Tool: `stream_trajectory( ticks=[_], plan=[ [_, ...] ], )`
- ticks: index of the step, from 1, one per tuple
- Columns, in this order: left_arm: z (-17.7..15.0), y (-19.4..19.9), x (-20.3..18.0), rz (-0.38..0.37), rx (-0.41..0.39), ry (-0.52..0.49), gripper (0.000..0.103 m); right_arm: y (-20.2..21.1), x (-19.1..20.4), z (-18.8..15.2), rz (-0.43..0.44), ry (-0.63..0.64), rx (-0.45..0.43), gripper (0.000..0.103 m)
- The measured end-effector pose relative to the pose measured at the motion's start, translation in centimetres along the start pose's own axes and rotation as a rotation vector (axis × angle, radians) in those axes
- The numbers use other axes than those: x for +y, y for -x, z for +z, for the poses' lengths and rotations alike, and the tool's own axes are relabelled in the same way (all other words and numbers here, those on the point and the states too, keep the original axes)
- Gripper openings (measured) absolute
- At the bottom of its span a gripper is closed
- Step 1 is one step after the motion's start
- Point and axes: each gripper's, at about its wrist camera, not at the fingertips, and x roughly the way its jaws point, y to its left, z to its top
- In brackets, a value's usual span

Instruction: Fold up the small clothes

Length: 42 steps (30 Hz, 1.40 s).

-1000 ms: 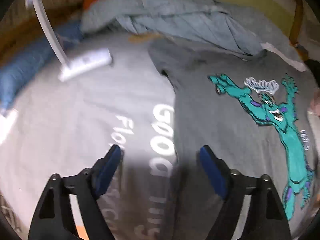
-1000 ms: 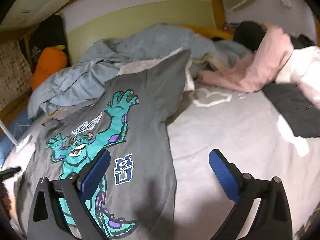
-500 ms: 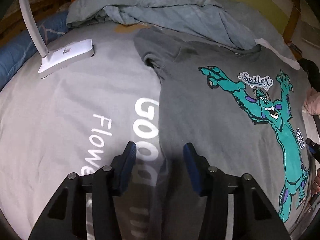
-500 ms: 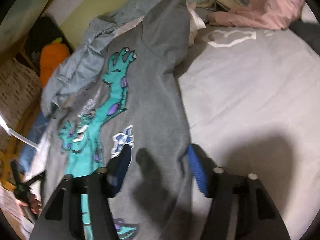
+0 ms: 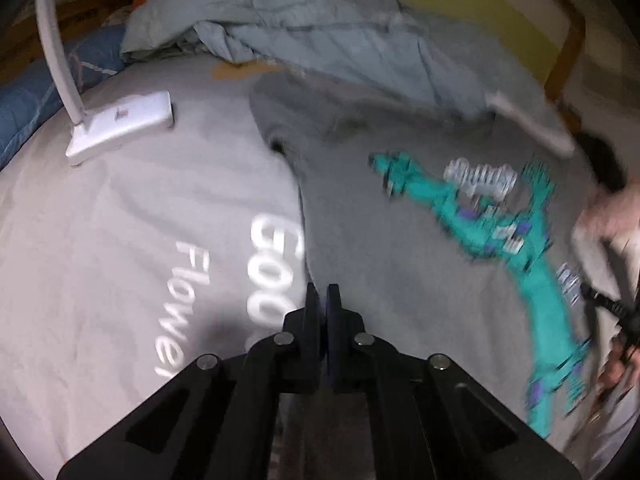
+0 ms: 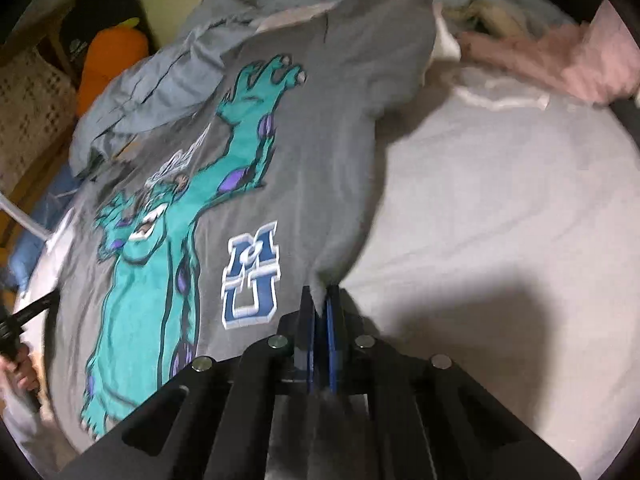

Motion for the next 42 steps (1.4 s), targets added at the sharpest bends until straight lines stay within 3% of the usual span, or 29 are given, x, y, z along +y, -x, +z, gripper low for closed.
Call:
stream_trajectory(
  ticks=[2,4,6,8,11,14,16,17,19,20,21,22,23,24,28,31,33,35,37,42],
  plan=[
    [2.0,1.9,-0.1,-0.042,-0.053,0.019,0.001,2.6,0.4,1.7,0.027,-0.019,-0.092,0.003],
    [4.3,3.6,-0.7,-0.086,-0.1,0.004,0.001,5.9,1.3,4.4,-0.013,0.023,-0.197,0.003],
    [6.9,4.3,-1.7,-0.015,-0.141,-0.039,0.001,7.4,2.5,6.6,-0.042,0.089,-0.245,0.003],
    [9.8,4.1,-1.9,0.04,-0.178,-0.027,0.001,7.8,3.2,8.9,-0.139,0.123,-0.287,0.003],
    [13.6,1.5,-1.4,0.093,-0.164,0.008,0.002,5.4,2.4,13.7,-0.146,0.093,-0.273,0.003],
    [15.1,-3.6,-1.3,0.159,-0.107,-0.005,0.002,1.0,1.7,16.0,-0.145,0.055,-0.254,0.004],
    [14.9,-6.4,-0.7,0.199,-0.08,0.015,0.004,-2.8,1.6,16.3,-0.226,0.067,-0.224,0.012],
    [14.5,-7.0,-0.2,0.207,-0.075,0.031,0.005,-3.9,1.4,16.0,-0.268,0.074,-0.216,0.016],
    [13.9,-7.5,0.5,0.214,-0.083,0.047,0.008,-4.6,0.1,15.2,-0.332,0.058,-0.212,0.04],
    [13.6,-7.1,0.5,0.224,-0.101,0.029,0.008,-4.4,-0.7,14.9,-0.334,0.036,-0.224,0.047],
    [13.2,-6.3,0.2,0.239,-0.127,-0.007,0.014,-3.7,-1.6,14.4,-0.333,0.021,-0.235,0.057],
    [12.7,-5.3,-0.2,0.268,-0.152,-0.047,0.022,-2.7,-2.3,14.0,-0.334,0.009,-0.25,0.058],
    [12.1,-4.3,-0.5,0.292,-0.175,-0.085,0.04,-1.8,-2.9,13.6,-0.331,0.004,-0.256,0.058],
    [11.2,-2.8,-0.8,0.307,-0.203,-0.122,0.047,-0.5,-3.5,13.0,-0.306,-0.004,-0.259,0.058],
    [7.0,3.0,-0.9,0.188,-0.279,-0.178,0.046,4.7,-4.3,8.4,-0.103,-0.011,-0.205,0.058],
    [2.6,7.1,-1.1,0.167,-0.333,-0.137,0.046,7.4,-4.0,4.0,-0.036,-0.035,-0.2,0.058],
    [-0.5,9.0,-1.4,0.151,-0.359,-0.105,0.046,8.6,-3.5,1.0,-0.024,-0.055,-0.207,0.058],
    [-3.3,10.2,-2.0,0.169,-0.377,-0.078,0.046,9.0,-3.0,-1.2,-0.072,-0.056,-0.185,0.058],
    [-5.7,11.0,-2.8,0.153,-0.393,-0.069,0.046,9.3,-2.5,-3.2,-0.057,-0.037,-0.152,0.043],
    [-8.2,11.8,-5.0,0.083,-0.42,-0.081,0.048,7.6,-3.2,-7.6,0.039,-0.126,-0.026,0.032]
  ],
)
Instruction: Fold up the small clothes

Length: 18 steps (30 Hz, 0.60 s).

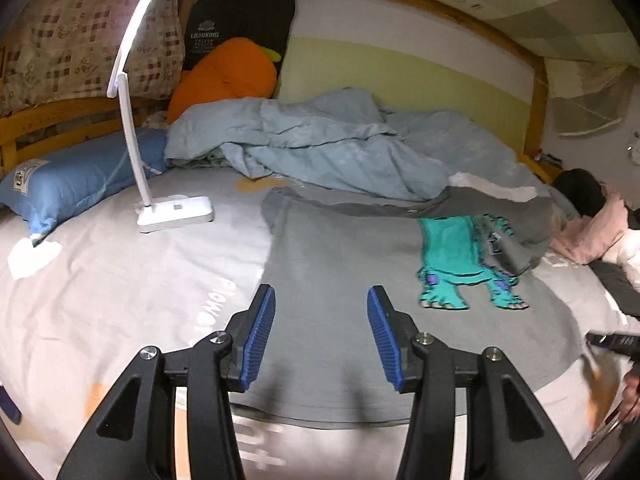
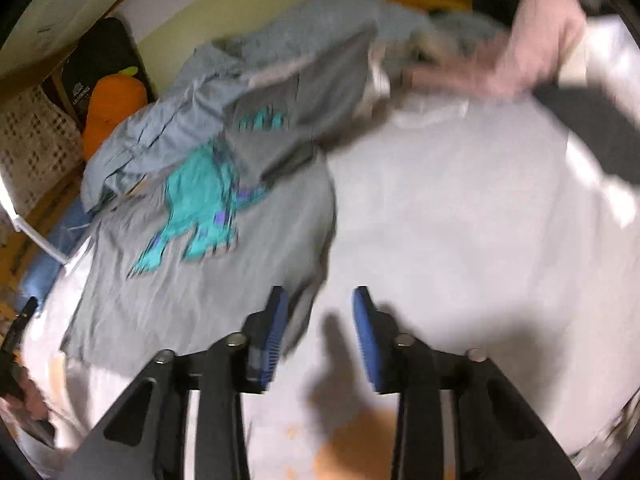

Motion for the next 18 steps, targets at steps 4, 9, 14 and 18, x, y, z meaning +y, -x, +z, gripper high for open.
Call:
stream_trajectory(
  ticks=[4,9,14,18],
  plan=[
    [-0.4,0.1,-1.0,0.003,-0.031,-0.026,0.052,-0.6,0.4,-1.1,0.055,0.003,0.02,0.03],
    [-1.0,-0.1,-0.4,0.025,-0.029,-0.011,0.055,-1.3,0.5,-1.3,0.095,-0.037,0.034,0.033],
    [-1.3,-0.4,0.3,0.01,-0.002,0.02,0.057,-3.0,1.8,-1.2,0.16,-0.01,0.108,0.033],
    [-1.4,-0.9,1.7,-0.066,0.044,0.128,0.058,-3.1,2.4,-1.2,0.07,0.016,0.092,0.008]
  ],
)
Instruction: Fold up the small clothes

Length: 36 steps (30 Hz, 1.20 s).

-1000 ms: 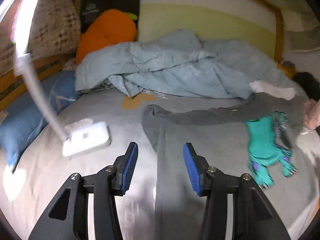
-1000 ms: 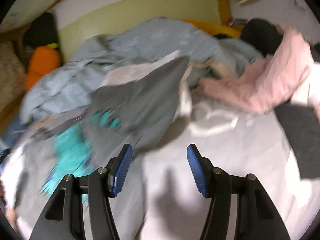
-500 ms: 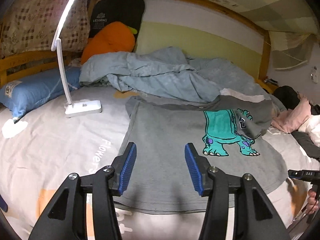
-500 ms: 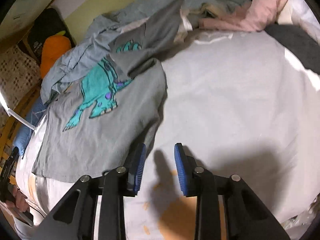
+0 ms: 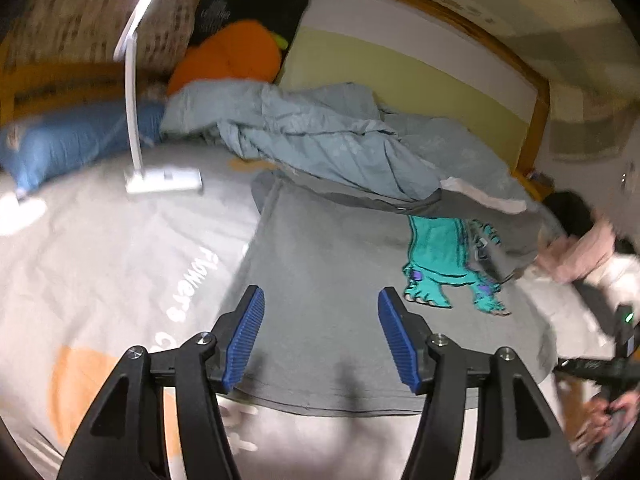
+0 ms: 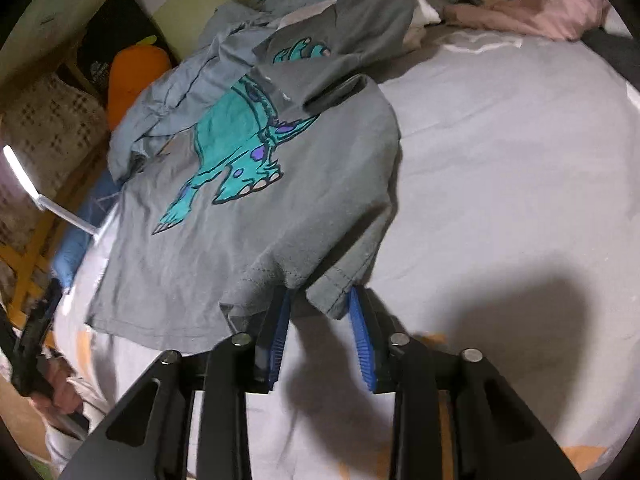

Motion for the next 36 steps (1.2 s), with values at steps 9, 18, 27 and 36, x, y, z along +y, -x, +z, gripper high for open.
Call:
stream_trajectory(
  ticks=[9,18,27,36],
  plan=[
    [-0.3,-1.1,1.6,0.179,0.1,-0.008,0.058,7.2,-5.1,-0.5,-0.129,-0.199,-0.224,0.003],
    [-2.6,-2.3,4.3,0.088,0.26,0.183,0.058,7.9,-5.8,-1.0,-0.086,-0.187,-0.24,0.066],
    [-2.9,-2.9,6.9,0.038,0.274,0.348,0.053,3.0,-6.1,-0.2,-0.098,-0.183,-0.058,0.047],
    [-3.6,-3.7,5.2,0.151,0.273,0.213,0.007,3.1,-5.0,0.0,-0.057,-0.159,-0.105,0.004]
  ],
)
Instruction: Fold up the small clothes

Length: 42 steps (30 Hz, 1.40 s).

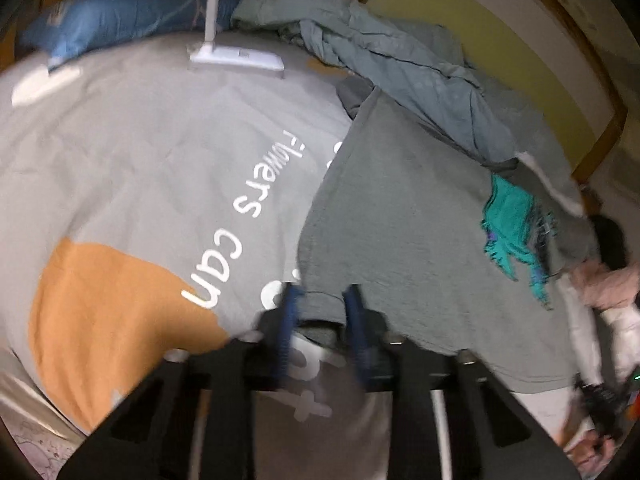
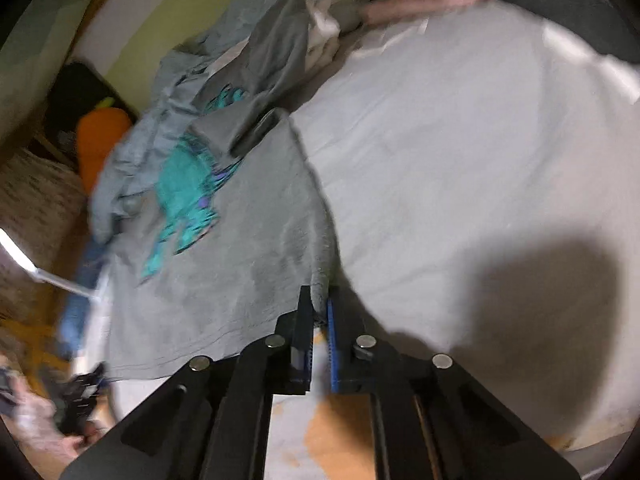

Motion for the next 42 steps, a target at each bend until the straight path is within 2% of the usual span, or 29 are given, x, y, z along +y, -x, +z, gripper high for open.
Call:
stream_trajectory(
  ticks=[2,4,6,11,13,16,19,22,25,29,31,33,35,37,40,42],
  plan=[
    [0.0,0.8,-0.2,-0.003,-0.036,0.002,0.006,1.2,1.2,0.0,-0.032,0.054,-0.072,0.004],
    [0.6,3.1,0.0,-0.023,-0.103,0.031,0.005,3.5,2.6,-0.2,-0.047,0.12,-0.168,0.004],
    [1.5,6.4,-0.5,-0.053,-0.155,0.009,0.005,5.8,3.6,-0.4,-0.045,0.137,-0.226,0.004],
    [1.8,13.8,-1.8,0.002,-0.275,-0.065,0.005,11.2,4.5,-1.3,-0.067,0.111,-0.334,0.004],
    [1.3,15.5,-2.0,0.023,-0.291,-0.067,0.005,12.8,4.3,-2.1,-0.077,0.1,-0.352,0.004],
    [0.0,16.8,-2.0,0.051,-0.271,-0.043,0.005,14.5,4.0,-3.3,-0.078,0.073,-0.355,0.004],
    [-1.6,19.1,-1.2,-0.011,-0.302,0.017,0.005,17.5,3.2,-5.1,-0.074,0.031,-0.404,0.004],
    [-2.5,20.4,-1.5,-0.005,-0.315,-0.017,0.005,21.2,2.8,-6.6,-0.076,0.011,-0.485,0.004],
    [-2.3,19.4,-2.0,0.019,-0.289,-0.024,0.005,23.4,3.8,-7.1,-0.099,0.065,-0.539,0.004],
    [-1.2,17.4,-2.6,0.039,-0.248,-0.016,0.006,21.8,4.8,-5.7,-0.122,0.092,-0.519,0.004],
    [-0.2,15.8,-3.1,0.08,-0.234,0.001,0.006,20.5,5.1,-4.4,-0.128,0.098,-0.5,0.004],
    [2.1,13.1,-3.7,0.111,-0.209,0.016,0.006,17.9,5.3,-1.8,-0.165,0.115,-0.468,0.004],
    [5.1,9.4,-4.9,0.126,-0.136,-0.023,0.006,14.7,5.9,1.0,-0.221,0.16,-0.415,0.004],
    [7.0,6.2,-6.2,0.154,-0.104,-0.057,0.006,11.2,6.7,3.7,-0.241,0.219,-0.354,0.004],
    [8.1,1.2,-9.3,0.273,-0.095,-0.2,0.006,6.8,7.7,6.6,-0.258,0.264,-0.293,0.004],
    [8.9,-0.8,-10.2,0.268,-0.077,-0.203,0.006,3.5,8.6,8.5,-0.273,0.289,-0.251,0.004]
  ],
)
